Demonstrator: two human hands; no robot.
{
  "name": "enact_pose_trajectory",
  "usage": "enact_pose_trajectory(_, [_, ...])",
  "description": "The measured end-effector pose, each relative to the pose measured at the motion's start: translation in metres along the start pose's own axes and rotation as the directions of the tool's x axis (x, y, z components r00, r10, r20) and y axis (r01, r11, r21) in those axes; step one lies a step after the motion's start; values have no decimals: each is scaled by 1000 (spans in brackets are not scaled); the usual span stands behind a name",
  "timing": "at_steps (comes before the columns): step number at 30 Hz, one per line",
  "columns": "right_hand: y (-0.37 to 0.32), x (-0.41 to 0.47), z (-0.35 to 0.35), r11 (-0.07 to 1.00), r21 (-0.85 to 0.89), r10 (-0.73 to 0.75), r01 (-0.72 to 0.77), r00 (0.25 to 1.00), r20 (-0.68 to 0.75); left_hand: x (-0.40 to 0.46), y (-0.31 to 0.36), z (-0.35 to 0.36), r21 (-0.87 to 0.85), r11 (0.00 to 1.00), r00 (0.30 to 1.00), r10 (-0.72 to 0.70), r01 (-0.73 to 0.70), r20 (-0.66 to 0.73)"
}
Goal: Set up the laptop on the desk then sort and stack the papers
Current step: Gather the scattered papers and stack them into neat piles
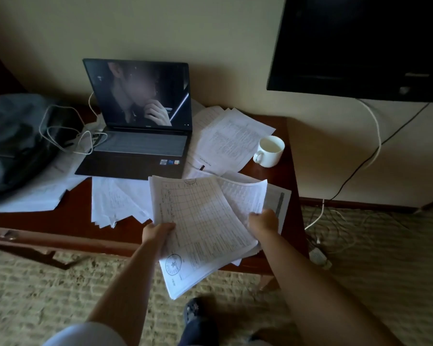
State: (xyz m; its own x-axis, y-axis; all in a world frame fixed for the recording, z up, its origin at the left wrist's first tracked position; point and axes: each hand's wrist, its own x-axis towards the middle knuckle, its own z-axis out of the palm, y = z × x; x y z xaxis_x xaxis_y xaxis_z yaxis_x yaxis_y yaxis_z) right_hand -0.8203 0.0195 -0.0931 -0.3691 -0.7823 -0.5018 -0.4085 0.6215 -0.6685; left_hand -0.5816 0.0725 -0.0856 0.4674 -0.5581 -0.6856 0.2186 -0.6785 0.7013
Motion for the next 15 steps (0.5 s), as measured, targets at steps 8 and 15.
enact_pose_trajectory(8, [46, -5, -45, 915, 259, 227, -309, 926, 303, -29, -23, 44, -133, 990, 993, -58, 44, -101])
enact_pose_trajectory(15, [61, -4, -68, 988, -41, 156, -151, 978, 139, -36, -28, 69, -24, 1000, 990, -1, -3, -142])
